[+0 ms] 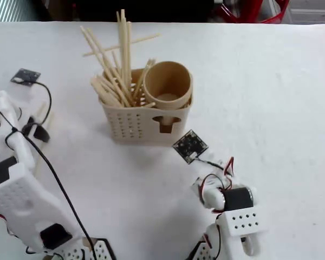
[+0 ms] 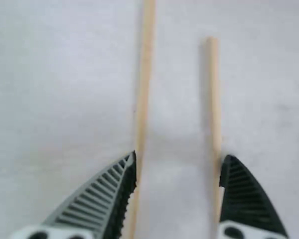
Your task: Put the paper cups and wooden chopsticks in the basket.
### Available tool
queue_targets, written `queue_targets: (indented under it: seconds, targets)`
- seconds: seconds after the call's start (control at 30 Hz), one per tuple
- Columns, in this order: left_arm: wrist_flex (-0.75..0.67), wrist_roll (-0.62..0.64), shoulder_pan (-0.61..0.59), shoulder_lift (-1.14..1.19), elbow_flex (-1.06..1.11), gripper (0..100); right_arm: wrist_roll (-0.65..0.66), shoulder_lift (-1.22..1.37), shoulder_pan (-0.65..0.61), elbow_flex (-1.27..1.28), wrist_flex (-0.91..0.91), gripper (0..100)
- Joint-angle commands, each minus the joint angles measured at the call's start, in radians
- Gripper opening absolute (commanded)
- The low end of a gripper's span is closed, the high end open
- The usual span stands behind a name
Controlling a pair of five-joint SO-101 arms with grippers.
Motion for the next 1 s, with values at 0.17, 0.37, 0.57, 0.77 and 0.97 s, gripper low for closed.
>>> queue_targets:
  seconds: [0.17, 0.37, 0.57, 0.77, 0.97]
  targets:
    - [-0.037, -0.009, -0.013, -0.071, -0.034, 27, 0.000, -0.012, -0.001, -0.005, -0.015, 12.7]
    - [-0.107, -0.009, -0.012, -0.071, 0.100, 27, 0.000, -0.012, -0.001, -0.005, -0.015, 12.7]
    - [-0.078, -0.002, -0.013, -0.071, 0.207, 24, 0.000, -0.012, -0.001, -0.005, -0.015, 12.7]
    - [0.040, 0.002, -0.008, -0.073, 0.222, 10, 0.000, -0.012, -0.001, -0.005, -0.015, 12.7]
    - [0.114, 0.002, -0.007, -0.082, 0.199, 3, 0.000, -0.012, 0.004, -0.005, -0.015, 12.7]
